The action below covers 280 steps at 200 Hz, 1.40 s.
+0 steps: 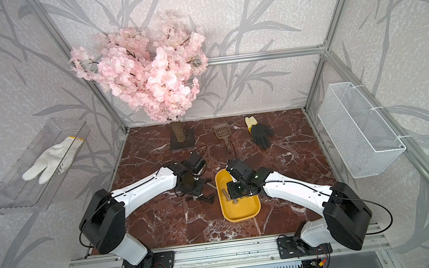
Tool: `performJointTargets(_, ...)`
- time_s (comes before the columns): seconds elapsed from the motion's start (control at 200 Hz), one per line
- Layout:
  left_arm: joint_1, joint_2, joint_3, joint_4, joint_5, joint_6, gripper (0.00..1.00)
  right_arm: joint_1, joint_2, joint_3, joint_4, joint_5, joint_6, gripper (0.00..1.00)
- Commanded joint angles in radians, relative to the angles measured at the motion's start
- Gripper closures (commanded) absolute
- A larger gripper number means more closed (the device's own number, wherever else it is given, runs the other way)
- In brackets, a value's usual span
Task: Take the screw protection sleeves out of the storage box
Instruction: Adjust the bolt at the center of the board.
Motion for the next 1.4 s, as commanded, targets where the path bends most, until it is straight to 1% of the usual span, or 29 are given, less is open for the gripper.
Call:
performJointTargets(0.0, -0.006, -0.043, 0.009, -0.02, 0.043, -0.035, 0.63, -0.002, -0.012, 0.011, -0.022, 0.002, -0.002, 0.81)
performJointTargets(0.055, -0.01, -0.038, 0.005, -0.02, 0.055, -0.031, 0.66, -0.001, -0.01, 0.01, -0.018, 0.001, -0.002, 0.81)
performJointTargets(0.09, -0.011, -0.025, 0.003, -0.021, 0.059, -0.019, 0.66, -0.001, -0.007, 0.01, -0.015, -0.003, 0.0, 0.81)
performJointTargets(0.28, -0.012, 0.064, 0.028, -0.035, 0.035, 0.061, 0.56, -0.001, 0.002, 0.005, -0.004, -0.015, 0.005, 0.81)
performJointTargets(0.52, -0.011, 0.169, 0.09, -0.05, 0.028, 0.112, 0.53, 0.0, -0.003, 0.004, -0.009, -0.011, 0.003, 0.81)
performJointTargets(0.905, -0.006, 0.251, 0.126, -0.057, 0.004, 0.134, 0.53, 0.001, -0.008, -0.004, -0.006, -0.008, 0.004, 0.8)
performJointTargets(1.214, 0.013, 0.273, 0.121, -0.064, -0.019, 0.149, 0.54, 0.0, -0.011, -0.004, -0.009, -0.006, 0.003, 0.79)
performJointTargets(1.299, 0.017, 0.276, 0.121, -0.063, -0.026, 0.149, 0.55, 0.0, -0.012, -0.004, -0.009, -0.005, 0.003, 0.79)
performJointTargets(1.394, 0.027, 0.276, 0.121, -0.058, -0.033, 0.147, 0.59, 0.001, -0.009, -0.001, -0.011, -0.004, 0.004, 0.79)
